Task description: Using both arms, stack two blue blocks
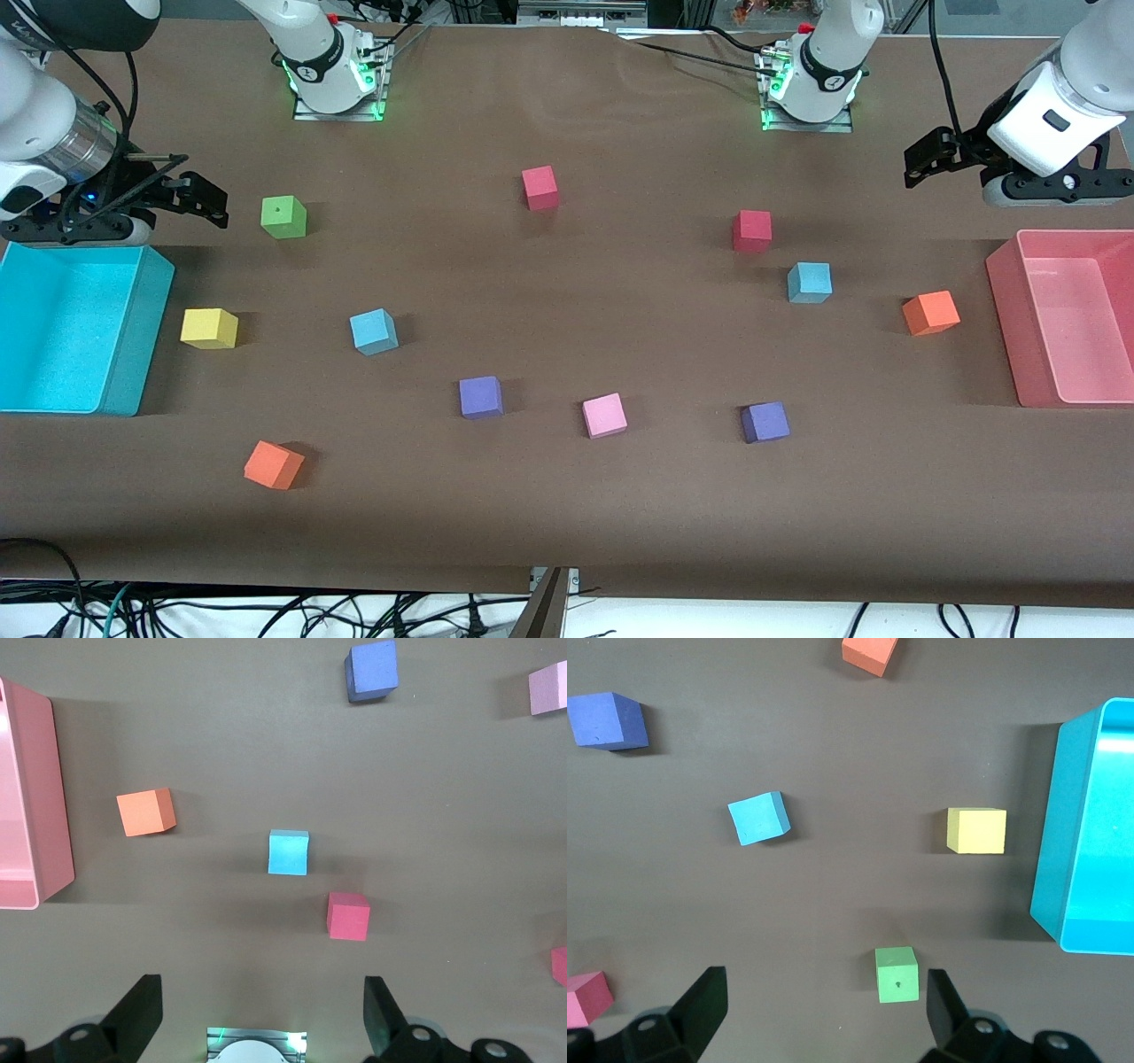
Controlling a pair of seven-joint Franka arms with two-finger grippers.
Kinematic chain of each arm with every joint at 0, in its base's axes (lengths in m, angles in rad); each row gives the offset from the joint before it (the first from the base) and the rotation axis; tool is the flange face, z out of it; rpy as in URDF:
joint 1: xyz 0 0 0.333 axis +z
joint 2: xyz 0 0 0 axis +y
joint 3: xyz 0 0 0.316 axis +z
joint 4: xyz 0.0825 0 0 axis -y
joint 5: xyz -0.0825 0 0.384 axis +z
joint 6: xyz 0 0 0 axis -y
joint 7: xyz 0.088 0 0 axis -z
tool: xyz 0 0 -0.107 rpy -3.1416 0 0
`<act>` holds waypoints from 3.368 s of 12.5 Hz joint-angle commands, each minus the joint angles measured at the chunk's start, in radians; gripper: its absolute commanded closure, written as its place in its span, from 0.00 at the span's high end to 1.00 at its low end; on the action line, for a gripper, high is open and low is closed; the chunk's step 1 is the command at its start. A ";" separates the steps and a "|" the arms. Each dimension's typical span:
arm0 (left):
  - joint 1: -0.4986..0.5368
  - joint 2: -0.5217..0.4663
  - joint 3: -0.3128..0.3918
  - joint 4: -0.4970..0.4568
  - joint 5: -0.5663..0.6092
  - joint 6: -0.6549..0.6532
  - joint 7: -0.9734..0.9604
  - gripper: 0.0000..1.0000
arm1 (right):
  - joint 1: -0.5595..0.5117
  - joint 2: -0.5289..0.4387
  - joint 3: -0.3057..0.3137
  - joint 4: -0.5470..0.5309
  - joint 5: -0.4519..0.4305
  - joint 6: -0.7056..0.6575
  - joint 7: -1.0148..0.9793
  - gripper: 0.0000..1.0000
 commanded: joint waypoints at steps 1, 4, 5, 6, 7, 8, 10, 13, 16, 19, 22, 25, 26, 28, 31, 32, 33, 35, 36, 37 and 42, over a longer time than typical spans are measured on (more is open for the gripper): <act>-0.003 -0.006 0.004 -0.001 0.013 -0.011 0.021 1.00 | -0.013 0.002 0.005 0.013 0.017 -0.004 0.008 0.99; -0.003 -0.006 0.004 -0.001 0.013 -0.011 0.021 1.00 | -0.013 0.005 0.005 0.017 0.013 -0.001 0.003 0.99; -0.003 -0.006 0.004 -0.001 0.013 -0.011 0.021 1.00 | -0.013 0.010 0.005 0.021 0.016 0.001 0.003 0.99; -0.001 -0.006 0.004 -0.001 0.013 -0.011 0.021 1.00 | -0.013 0.011 0.006 0.023 0.013 0.001 0.003 0.99; -0.003 -0.006 0.004 -0.001 0.013 -0.011 0.021 1.00 | -0.013 0.013 0.006 0.026 0.011 0.001 0.003 0.99; -0.003 -0.006 0.004 -0.001 0.013 -0.011 0.021 1.00 | -0.013 0.013 0.006 0.026 0.013 -0.001 0.003 0.99; -0.001 -0.006 0.004 -0.001 0.013 -0.011 0.021 1.00 | -0.013 0.013 0.006 0.026 0.013 -0.004 0.003 0.99; -0.001 -0.006 0.004 -0.001 0.013 -0.011 0.021 1.00 | -0.013 0.013 0.008 0.026 0.013 -0.010 0.002 0.99; -0.001 -0.006 0.004 -0.002 0.013 -0.011 0.021 1.00 | -0.013 0.013 0.008 0.026 0.013 -0.010 -0.001 0.99; 0.000 -0.005 0.004 -0.007 0.013 -0.011 0.019 1.00 | -0.013 0.013 0.014 0.024 0.013 -0.010 -0.009 0.99; 0.000 -0.005 0.004 -0.007 0.013 -0.011 0.018 1.00 | -0.013 0.014 0.014 0.021 0.016 -0.010 -0.009 0.99; 0.000 -0.002 0.004 -0.007 0.013 -0.009 0.018 1.00 | -0.013 0.019 0.014 0.021 0.016 -0.010 -0.011 0.99; -0.001 -0.005 0.004 -0.007 0.014 -0.009 0.015 1.00 | -0.013 0.022 0.014 0.021 0.014 -0.008 -0.011 0.99; -0.001 -0.005 0.004 -0.008 0.014 -0.008 0.012 1.00 | -0.013 0.025 0.014 0.018 0.016 -0.010 -0.011 0.99; -0.001 -0.005 0.004 -0.007 0.013 -0.009 0.012 1.00 | -0.010 0.059 0.045 0.006 0.016 -0.010 -0.015 0.99; -0.001 -0.005 0.004 -0.008 0.013 -0.009 0.012 1.00 | -0.010 0.086 0.066 0.003 0.016 -0.010 -0.018 0.99; -0.001 -0.005 0.004 -0.008 0.014 -0.009 0.012 1.00 | -0.005 0.118 0.084 -0.003 0.016 0.005 -0.020 0.99; -0.001 -0.005 0.004 -0.007 0.014 -0.009 0.013 1.00 | 0.001 0.189 0.127 -0.009 0.014 0.094 -0.020 0.99; -0.001 -0.005 0.004 -0.008 0.014 -0.009 0.013 1.00 | 0.010 0.230 0.132 -0.014 0.014 0.138 -0.020 0.99; -0.001 -0.002 0.004 -0.007 0.014 -0.009 0.012 1.00 | 0.025 0.272 0.132 -0.025 0.014 0.200 -0.020 0.99; -0.001 -0.002 0.004 -0.013 0.013 -0.005 0.013 1.00 | 0.064 0.418 0.137 -0.218 0.003 0.669 -0.041 0.99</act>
